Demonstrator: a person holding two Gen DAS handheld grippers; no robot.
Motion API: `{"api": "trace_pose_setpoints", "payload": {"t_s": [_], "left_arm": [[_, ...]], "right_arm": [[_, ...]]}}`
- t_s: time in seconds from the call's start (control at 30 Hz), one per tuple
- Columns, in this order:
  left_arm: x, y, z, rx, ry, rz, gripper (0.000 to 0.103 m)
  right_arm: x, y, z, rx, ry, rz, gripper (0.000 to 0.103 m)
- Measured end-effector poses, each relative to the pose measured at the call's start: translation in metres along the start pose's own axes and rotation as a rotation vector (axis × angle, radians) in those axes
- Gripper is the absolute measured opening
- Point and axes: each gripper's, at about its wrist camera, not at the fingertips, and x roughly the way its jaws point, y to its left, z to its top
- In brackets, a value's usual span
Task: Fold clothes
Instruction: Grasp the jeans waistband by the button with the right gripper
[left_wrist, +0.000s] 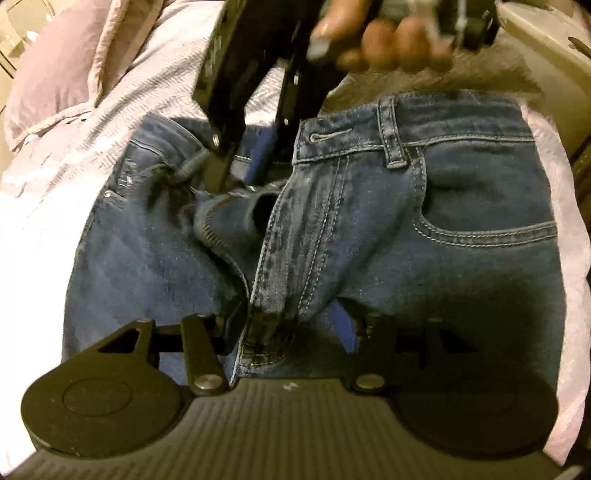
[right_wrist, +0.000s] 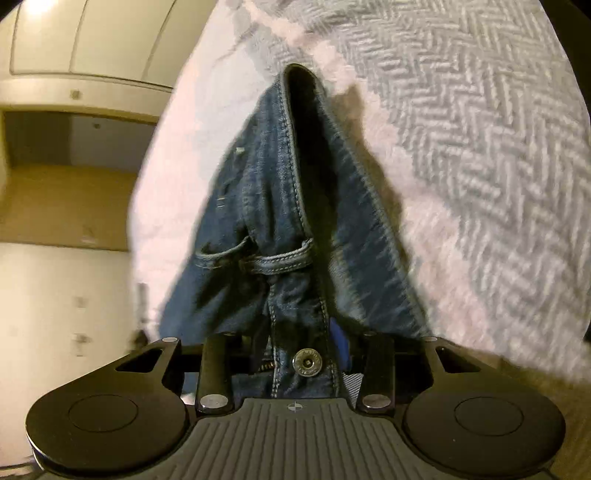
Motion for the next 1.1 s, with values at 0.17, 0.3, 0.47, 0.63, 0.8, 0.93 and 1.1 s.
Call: {"api": "trace_pose_setpoints", "payload": {"t_s": [0.17, 0.3, 0.47, 0.63, 0.8, 0.93, 1.1], "left_arm": [[0.005, 0.003, -0.004, -0.005, -0.006, -0.013, 0.049], [0.010, 0.005, -0.005, -0.011, -0.009, -0.031, 0.049], [0.017, 0.008, -0.002, -0.011, -0.015, -0.039, 0.049], [0.014, 0.005, 0.000, 0.009, -0.032, -0.024, 0.049], [0.009, 0.004, 0.013, 0.018, -0.094, -0.022, 0.054], [0.020, 0.004, 0.024, 0.016, -0.080, -0.057, 0.055], [0.019, 0.007, 0.021, 0.006, -0.062, -0.076, 0.056]], "right_arm": [[-0.013, -0.012, -0.003, 0.065, -0.026, 0.127, 0.041], [-0.021, -0.019, -0.004, 0.125, -0.065, 0.329, 0.041], [-0.009, -0.010, -0.001, 0.054, -0.054, 0.241, 0.041], [0.008, -0.003, -0.001, -0.004, -0.052, 0.020, 0.014], [-0.036, 0.024, -0.002, -0.206, -0.135, -0.147, 0.003], [-0.043, 0.010, -0.003, -0.246, -0.087, -0.206, 0.002], [-0.050, 0.002, -0.014, -0.227, -0.105, -0.241, 0.009]]}}
